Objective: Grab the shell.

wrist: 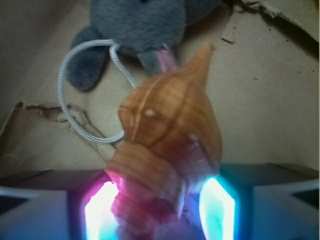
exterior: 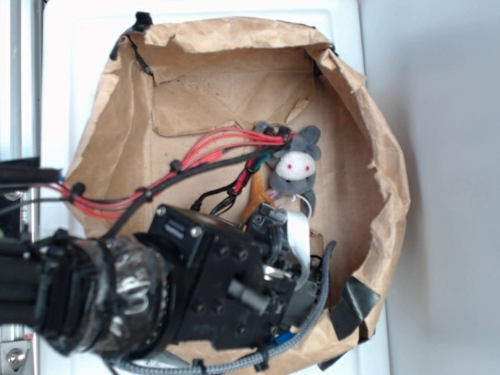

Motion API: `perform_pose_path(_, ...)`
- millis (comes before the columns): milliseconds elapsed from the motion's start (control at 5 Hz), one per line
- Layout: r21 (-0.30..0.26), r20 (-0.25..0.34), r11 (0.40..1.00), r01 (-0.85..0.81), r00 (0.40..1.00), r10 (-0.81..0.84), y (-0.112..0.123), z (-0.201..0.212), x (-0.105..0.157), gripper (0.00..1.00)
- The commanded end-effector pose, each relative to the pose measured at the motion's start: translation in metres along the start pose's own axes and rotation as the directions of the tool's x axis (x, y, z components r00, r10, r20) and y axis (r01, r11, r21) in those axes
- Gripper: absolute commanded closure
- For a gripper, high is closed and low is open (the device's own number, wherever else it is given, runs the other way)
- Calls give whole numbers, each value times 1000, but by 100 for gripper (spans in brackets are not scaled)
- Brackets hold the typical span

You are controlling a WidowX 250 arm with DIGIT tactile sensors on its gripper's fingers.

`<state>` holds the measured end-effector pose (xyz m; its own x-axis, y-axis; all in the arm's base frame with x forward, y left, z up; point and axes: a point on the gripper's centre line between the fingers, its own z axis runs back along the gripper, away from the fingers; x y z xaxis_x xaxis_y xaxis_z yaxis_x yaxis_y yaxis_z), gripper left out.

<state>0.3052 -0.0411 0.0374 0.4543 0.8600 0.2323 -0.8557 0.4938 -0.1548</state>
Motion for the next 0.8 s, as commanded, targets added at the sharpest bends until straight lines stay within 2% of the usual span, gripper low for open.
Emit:
perform_pose_path(0,-116,-27,993,8,1000,-11,-2,35,12,100)
perform_pose_path(200,-174,-84,985,1,996,-16,-5,73,40,100)
perform_pose_path(400,-207,-125,978,-14,992,-13,-6,95,49,100)
perform_pose_path(600,-216,-138,976,-17,990,-14,-7,104,53,100)
